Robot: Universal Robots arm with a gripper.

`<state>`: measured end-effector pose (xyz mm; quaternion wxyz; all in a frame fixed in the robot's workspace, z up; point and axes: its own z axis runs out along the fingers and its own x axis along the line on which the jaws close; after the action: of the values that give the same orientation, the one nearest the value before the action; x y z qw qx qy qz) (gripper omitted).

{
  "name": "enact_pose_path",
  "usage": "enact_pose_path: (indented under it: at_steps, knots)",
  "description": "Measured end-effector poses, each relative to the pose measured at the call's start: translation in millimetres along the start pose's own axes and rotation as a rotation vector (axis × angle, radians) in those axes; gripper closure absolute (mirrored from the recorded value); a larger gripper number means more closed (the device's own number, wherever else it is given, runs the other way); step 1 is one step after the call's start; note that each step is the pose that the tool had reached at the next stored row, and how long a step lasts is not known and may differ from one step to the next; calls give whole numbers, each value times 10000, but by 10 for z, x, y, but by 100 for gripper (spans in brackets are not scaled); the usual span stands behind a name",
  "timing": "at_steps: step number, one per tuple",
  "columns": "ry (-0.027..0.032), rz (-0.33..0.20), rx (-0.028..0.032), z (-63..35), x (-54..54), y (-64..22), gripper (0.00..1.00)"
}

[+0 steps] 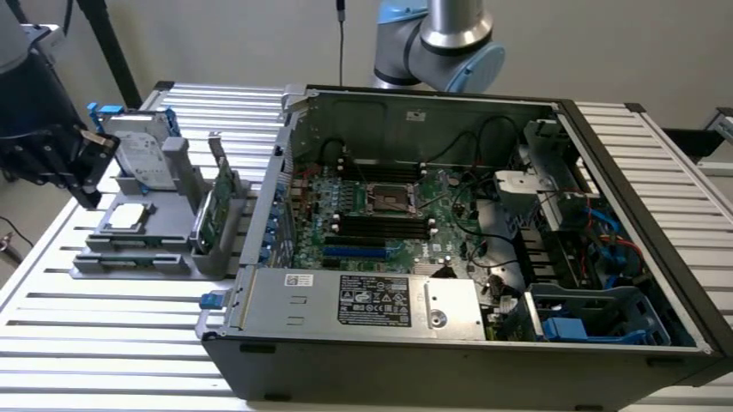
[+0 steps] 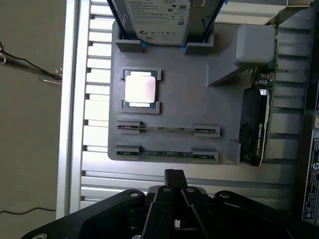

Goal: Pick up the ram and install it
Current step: 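Pick up the ram and move it above insertion slot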

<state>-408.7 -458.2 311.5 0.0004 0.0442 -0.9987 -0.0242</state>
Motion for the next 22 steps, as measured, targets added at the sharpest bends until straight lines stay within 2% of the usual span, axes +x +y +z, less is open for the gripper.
enact_pose_path:
  at_steps: [22]
  knots:
    - [194,-3995,-6,49,0,-3,89]
